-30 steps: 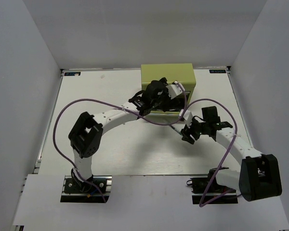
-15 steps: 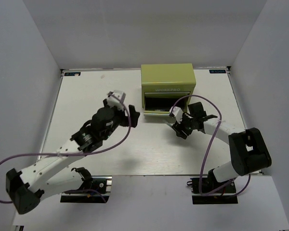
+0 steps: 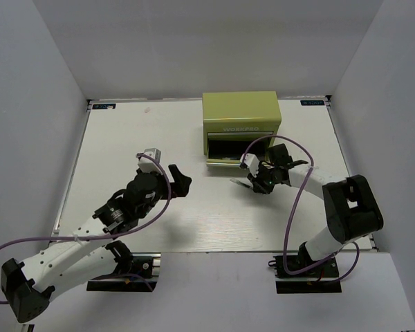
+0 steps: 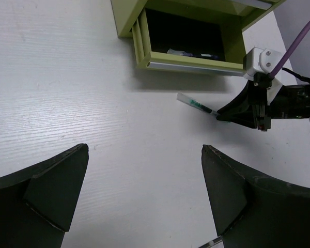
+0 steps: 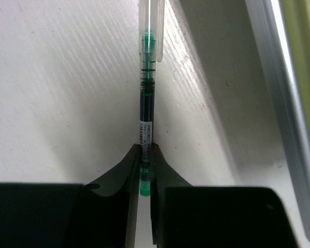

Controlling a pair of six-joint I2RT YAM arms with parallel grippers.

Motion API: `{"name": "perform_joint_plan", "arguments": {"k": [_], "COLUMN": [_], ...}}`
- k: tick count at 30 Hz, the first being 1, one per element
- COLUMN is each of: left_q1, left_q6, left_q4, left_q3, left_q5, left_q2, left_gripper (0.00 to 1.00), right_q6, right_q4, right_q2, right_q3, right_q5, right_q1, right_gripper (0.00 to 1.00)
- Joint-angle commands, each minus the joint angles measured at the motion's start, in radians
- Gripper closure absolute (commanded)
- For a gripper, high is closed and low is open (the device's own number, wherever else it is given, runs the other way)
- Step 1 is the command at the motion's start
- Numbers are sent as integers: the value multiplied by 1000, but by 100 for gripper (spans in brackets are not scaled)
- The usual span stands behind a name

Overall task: Sort the stationery into containers
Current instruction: Pick up the pen from the center of the board, then place the pen in the drawer.

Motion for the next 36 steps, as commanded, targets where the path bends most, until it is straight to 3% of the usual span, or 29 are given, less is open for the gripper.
{"name": "perform_joint_plan", "arguments": {"k": [1, 4, 7, 12, 15, 22, 26, 27, 32, 35, 36], "left_q1": [1, 1, 1, 1, 1, 1, 1, 1, 1, 1, 1], "left_q6": [-50, -59, -59, -59, -59, -59, -59, -59, -59, -68, -68], "left_q4": [-1, 38, 49, 49, 58, 48, 29, 29, 20, 20, 20], "left_q3": [-1, -11, -21, -30, -48, -48, -48, -48, -57, -57, -57], "left_q5": [12, 36, 56, 56, 76, 96, 96, 96, 105, 105, 105], "left_q2": [20, 30, 30, 20, 9, -10, -20, -20, -31, -40, -40], "left_gripper": [0, 0, 0, 0, 0, 0, 0, 0, 0, 0, 0], "right_q6": [-43, -97, -211, -227, -184, -210, -256, -264, -256, -247, -232], "right_q4": [-106, -169, -253, -278, -231, -140, -137, -141, -151, -155, -160], "right_q2": [-8, -82, -167, -254, -236, -98, 5, 34, 67, 56, 45], "right_q3": [-16, -4, 45, 174, 310, 449, 516, 531, 561, 559, 558], "right_q5": [-54, -96, -159, -179, -129, 28, 66, 66, 55, 31, 23], "right_q1": [12, 12, 5, 2, -1, -4, -3, -4, -3, -4, -6], "right_gripper": [90, 100, 100, 100, 100, 100, 83, 73, 57, 56, 64]}}
